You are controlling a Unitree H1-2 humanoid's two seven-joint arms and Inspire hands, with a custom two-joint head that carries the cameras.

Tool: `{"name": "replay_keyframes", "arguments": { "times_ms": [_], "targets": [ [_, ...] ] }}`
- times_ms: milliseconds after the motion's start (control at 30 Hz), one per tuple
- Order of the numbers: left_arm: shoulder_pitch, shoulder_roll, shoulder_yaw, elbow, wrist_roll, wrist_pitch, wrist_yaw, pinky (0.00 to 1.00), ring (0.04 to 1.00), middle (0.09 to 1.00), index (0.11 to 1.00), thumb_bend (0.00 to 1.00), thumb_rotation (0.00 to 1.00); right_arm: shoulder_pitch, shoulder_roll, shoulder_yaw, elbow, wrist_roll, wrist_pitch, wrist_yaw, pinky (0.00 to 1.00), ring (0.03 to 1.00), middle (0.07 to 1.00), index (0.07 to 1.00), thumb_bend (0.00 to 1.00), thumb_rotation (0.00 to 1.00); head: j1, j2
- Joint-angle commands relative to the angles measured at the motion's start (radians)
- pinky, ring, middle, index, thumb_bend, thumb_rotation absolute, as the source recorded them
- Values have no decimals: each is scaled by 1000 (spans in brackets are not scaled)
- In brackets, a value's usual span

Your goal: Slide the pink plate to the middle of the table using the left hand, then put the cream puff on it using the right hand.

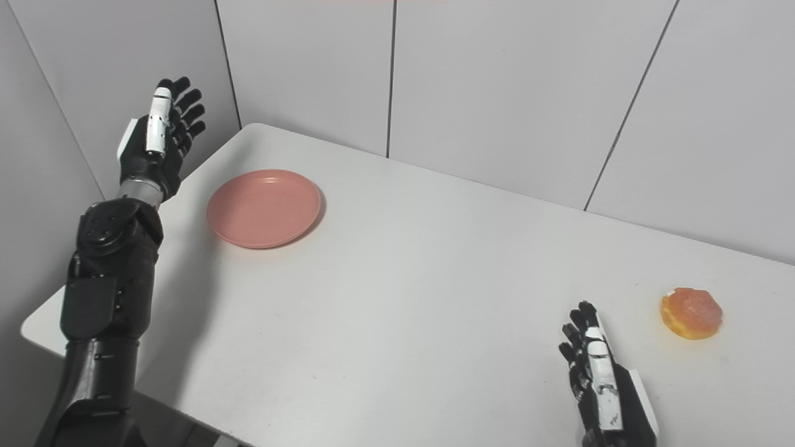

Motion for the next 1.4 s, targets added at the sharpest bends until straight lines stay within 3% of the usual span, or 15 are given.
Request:
{"name": "replay_keyframes", "arguments": {
  "times_ms": [0,533,667,1367],
  "targets": [
    [-20,37,6,-4,-12,-42,-7,938,936,923,900,394,1000,-27,2,-2,-28,2,-7,-1,1000,1000,1000,1000,88,1000,-1,0],
    [-19,29,25,87,-27,-54,25,915,918,902,877,357,1000,-26,0,-2,-28,7,0,0,1000,1000,1000,1000,97,1000,-2,3],
    [-13,30,19,113,-44,-61,7,916,927,913,890,368,1000,-24,2,-3,-35,8,10,-4,1000,1000,1000,1000,95,1000,-3,4],
    [-55,51,15,332,-63,-151,-4,946,937,931,924,335,1000,-22,-2,-5,-34,14,14,2,1000,1000,1000,1000,105,1000,-1,11]
  ]
}}
